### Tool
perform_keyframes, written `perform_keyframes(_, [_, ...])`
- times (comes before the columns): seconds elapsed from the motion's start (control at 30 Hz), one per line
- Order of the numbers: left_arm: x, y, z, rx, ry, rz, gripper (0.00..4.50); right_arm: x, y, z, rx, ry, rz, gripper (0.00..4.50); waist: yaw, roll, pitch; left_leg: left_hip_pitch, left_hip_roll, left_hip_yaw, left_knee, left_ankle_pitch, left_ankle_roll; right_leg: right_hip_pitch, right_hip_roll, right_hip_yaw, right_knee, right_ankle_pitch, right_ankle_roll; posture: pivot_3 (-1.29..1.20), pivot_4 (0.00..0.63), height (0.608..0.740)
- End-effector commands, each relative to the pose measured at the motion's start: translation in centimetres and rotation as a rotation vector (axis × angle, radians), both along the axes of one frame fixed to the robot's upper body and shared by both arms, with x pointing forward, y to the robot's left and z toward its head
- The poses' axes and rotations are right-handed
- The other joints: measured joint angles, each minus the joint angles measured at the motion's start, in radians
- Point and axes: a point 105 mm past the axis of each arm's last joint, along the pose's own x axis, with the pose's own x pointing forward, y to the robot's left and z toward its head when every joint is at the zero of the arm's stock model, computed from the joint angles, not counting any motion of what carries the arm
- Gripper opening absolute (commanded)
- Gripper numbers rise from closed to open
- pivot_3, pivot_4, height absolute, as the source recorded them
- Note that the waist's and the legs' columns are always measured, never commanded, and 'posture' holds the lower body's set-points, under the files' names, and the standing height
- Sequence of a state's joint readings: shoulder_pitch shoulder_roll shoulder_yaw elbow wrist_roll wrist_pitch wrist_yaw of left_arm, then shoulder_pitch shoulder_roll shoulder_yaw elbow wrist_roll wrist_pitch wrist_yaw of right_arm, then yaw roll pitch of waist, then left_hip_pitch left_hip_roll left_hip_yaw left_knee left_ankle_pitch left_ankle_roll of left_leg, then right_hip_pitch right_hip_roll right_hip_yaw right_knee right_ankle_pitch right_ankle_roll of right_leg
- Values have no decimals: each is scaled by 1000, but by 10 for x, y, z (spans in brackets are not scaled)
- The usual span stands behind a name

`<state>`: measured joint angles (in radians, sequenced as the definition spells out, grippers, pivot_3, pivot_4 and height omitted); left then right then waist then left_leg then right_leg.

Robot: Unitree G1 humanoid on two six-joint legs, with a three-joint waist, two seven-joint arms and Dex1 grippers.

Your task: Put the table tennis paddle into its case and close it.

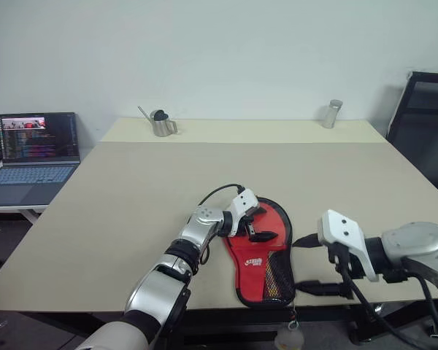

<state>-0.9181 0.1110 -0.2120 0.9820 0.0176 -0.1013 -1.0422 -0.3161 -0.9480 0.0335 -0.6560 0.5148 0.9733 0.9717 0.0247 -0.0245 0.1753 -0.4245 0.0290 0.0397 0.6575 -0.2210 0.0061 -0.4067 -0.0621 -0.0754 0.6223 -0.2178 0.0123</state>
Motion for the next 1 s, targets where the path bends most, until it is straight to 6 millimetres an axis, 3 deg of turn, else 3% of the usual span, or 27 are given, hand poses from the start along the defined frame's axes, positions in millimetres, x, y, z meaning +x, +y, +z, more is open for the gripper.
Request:
perform_keyframes(0.03, [-6,-1,-1,-7,11,-16,4500,32,-12,4,53,-139,-96,4489,0,0,0,-3,0,1,0,0,0,-3,1,0,0,1,2,0,150,740])
perform_keyframes(0.2, [-7,17,29,-48,-69,1,4500,60,-13,10,234,-258,-164,4489,-2,0,2,-10,0,5,1,-1,2,-14,8,3,7,2,8,0,150,740])
perform_keyframes(0.33, [-14,55,59,-78,-129,66,4500,72,-18,6,365,-211,-174,4489,-11,0,7,-10,2,7,1,-1,2,-16,9,4,8,2,8,0,150,740])
perform_keyframes(0.47, [-23,83,75,-126,-131,188,4500,95,-36,3,414,-244,-230,4489,-17,1,8,-9,2,9,2,0,2,-15,9,6,9,3,8,0,150,740])
perform_keyframes(0.63, [-44,111,69,-155,-117,358,4500,125,-60,4,401,-259,-271,4489,-23,2,8,-8,1,13,2,-1,2,-15,9,9,9,4,9,0,150,740])
perform_keyframes(0.83, [-42,104,65,-146,-145,440,4500,147,-95,10,292,-305,-320,4489,-12,2,9,-8,1,13,3,-1,3,-15,9,9,10,4,9,0,150,740])
perform_keyframes(1.0, [-35,111,53,-164,-119,516,4500,143,-86,9,238,-319,-257,4489,-15,3,10,-7,1,15,3,-1,3,-15,9,11,10,4,9,0,150,740])
